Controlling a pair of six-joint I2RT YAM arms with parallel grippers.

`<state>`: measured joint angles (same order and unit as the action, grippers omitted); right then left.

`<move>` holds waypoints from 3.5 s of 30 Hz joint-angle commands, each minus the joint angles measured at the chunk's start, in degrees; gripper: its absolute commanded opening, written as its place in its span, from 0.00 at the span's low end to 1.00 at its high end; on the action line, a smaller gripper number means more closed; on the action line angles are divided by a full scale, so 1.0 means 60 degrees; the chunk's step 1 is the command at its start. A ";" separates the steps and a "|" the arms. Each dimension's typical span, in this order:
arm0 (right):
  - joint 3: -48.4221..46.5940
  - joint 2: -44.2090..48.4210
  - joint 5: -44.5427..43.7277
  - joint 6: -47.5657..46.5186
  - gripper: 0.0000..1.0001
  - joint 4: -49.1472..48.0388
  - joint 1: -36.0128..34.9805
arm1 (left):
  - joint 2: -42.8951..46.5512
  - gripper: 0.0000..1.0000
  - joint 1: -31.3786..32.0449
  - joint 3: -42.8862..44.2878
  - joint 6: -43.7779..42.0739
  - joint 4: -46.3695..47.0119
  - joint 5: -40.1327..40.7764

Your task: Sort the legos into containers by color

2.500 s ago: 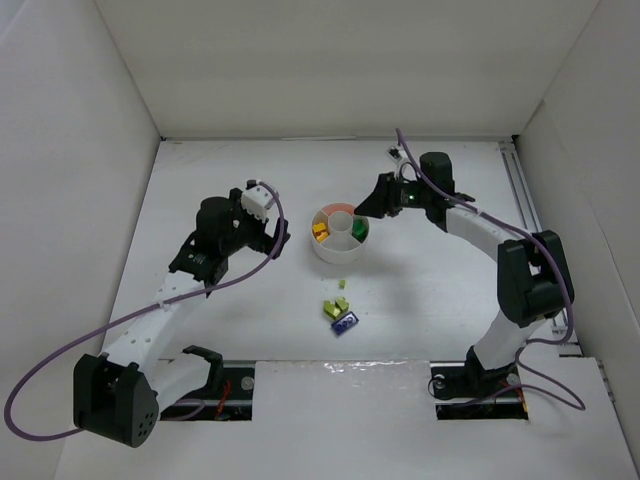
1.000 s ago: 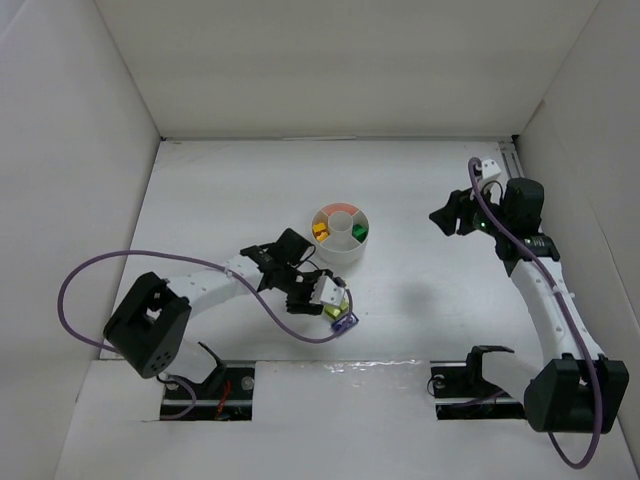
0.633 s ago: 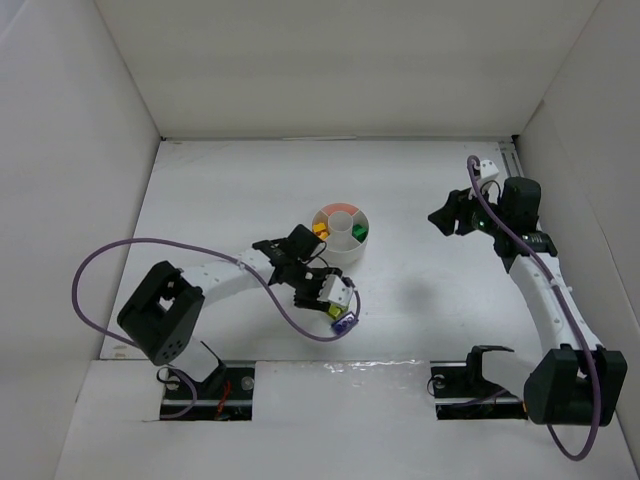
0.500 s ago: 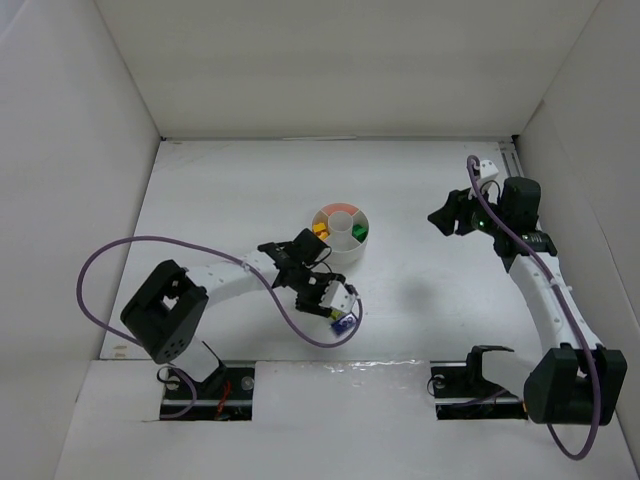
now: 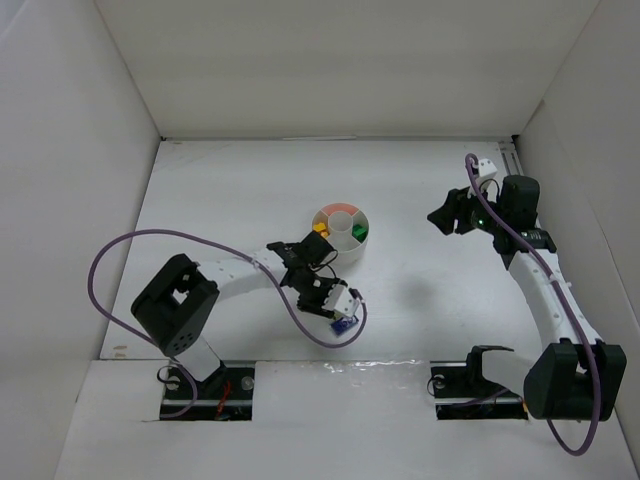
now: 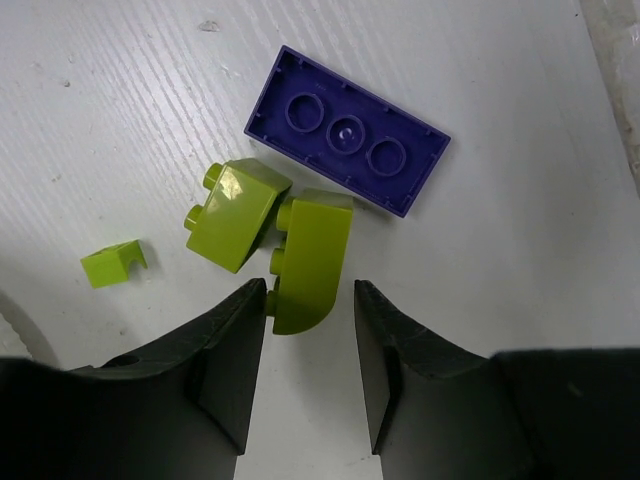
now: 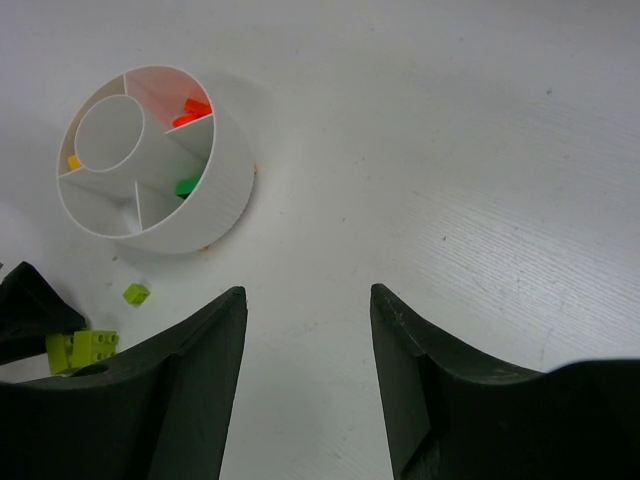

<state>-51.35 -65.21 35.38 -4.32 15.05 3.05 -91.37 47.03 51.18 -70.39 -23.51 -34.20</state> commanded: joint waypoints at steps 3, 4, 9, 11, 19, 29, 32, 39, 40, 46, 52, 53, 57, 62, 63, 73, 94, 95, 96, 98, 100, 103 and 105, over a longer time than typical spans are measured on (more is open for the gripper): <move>-0.0347 0.0029 0.0154 -0.0159 0.57 -0.0106 0.0048 | -0.0064 0.33 0.0058 0.0493 0.0349 -0.0316 -0.0087; -0.0347 0.0029 0.0241 -0.0159 0.57 -0.0106 0.0048 | -0.0064 0.31 0.0058 0.0581 0.0350 -0.0316 -0.0087; -0.0260 0.0203 0.0330 -0.0159 0.57 -0.0106 0.0048 | 0.0358 0.17 0.0058 0.0670 0.1212 -0.0535 -0.0175; -0.0260 0.0204 0.0330 -0.0159 0.57 -0.0194 0.0048 | 0.0608 0.16 0.0058 0.0771 0.1857 -0.0535 0.0000; -0.0172 0.0512 0.0520 0.0191 0.57 -0.0369 0.0048 | 0.1196 0.13 0.0058 0.3741 0.2359 -0.3826 0.1493; -0.0172 0.0877 0.0711 0.0602 0.57 -0.0545 0.0048 | -0.0078 0.12 -0.0118 0.6866 0.1801 -0.6834 0.3749; -0.0172 0.0878 0.0711 0.0602 0.57 -0.0545 0.0048 | -0.0531 0.12 -0.0118 0.7229 0.1712 -0.6834 0.4511; -0.0084 0.0878 0.0711 0.0778 0.57 -0.0720 0.0048 | -0.1514 0.12 -0.0118 0.8270 0.1712 -0.6834 0.5069; -0.0084 0.0878 0.0711 0.0778 0.57 -0.0721 0.0135 | -0.1630 0.12 -0.0118 0.8272 0.1712 -0.6834 0.5069; 0.0092 0.0878 0.0711 0.0778 0.57 -0.0721 0.0136 | -0.2012 0.12 -0.0206 0.8769 0.1712 -0.6834 0.5157; 0.0092 0.0878 0.0711 0.0778 0.57 -0.0721 0.0136 | -0.2291 0.14 -0.0206 0.8975 0.1712 -0.6834 0.5157; 0.0092 0.0878 0.0624 0.0778 0.57 -0.0721 0.0136 | -0.2407 0.14 -0.0206 0.9077 0.1712 -0.6834 0.5157; 0.0092 0.0878 0.0623 0.0778 0.57 -0.0809 0.0136 | -0.2613 0.15 -0.0206 0.9443 0.1625 -0.6834 0.5157; 0.0092 0.0878 0.0623 0.0778 0.57 -0.0809 0.0136 | -0.2906 0.16 -0.0206 0.9634 0.1624 -0.6834 0.5157; 0.0179 0.0878 0.0623 0.0778 0.57 -0.0809 0.0136 | -0.3022 0.16 -0.0206 0.9634 0.1624 -0.6834 0.5070; 0.0180 0.0878 0.0535 0.0778 0.57 -0.0809 0.0136 | -0.3433 0.28 -0.0206 0.9986 0.1536 -0.6834 0.4981; 0.0268 0.0702 0.0622 0.0778 0.57 -0.0984 0.0224 | -0.0464 0.39 -0.0396 0.8145 0.0848 -0.5182 0.2687; 0.0268 0.0702 0.0623 0.0778 0.57 -0.0985 0.0224 | 0.0004 0.39 -0.0483 0.7154 0.0848 -0.4889 0.2232; 0.0268 0.0702 0.0623 0.0778 0.57 -0.0985 0.0224 | 0.0923 0.39 -0.0600 0.6637 0.0761 -0.4610 0.1705; 0.0268 0.0702 0.0623 0.0778 0.57 -0.0985 0.0224 | 0.1821 0.39 -0.0601 0.4988 0.1021 -0.3645 0.0225; 0.0268 0.0702 0.0710 0.0778 0.57 -0.0985 0.0224 | 0.3019 0.41 -0.0601 0.3883 0.1417 -0.2346 -0.0813; 0.0268 0.0702 0.0711 0.0778 0.57 -0.0985 0.0224 | 0.4091 0.47 -0.0485 0.2021 0.2005 -0.1139 -0.1550; 0.0268 0.0702 0.0711 0.0778 0.57 -0.0985 0.0311 | 0.4373 0.48 0.0113 0.1115 0.2223 -0.0247 -0.1713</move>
<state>-49.74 -61.21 38.79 -0.10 12.32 4.10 -65.19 44.56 64.71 -60.47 -36.36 -36.38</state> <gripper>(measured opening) 0.568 0.480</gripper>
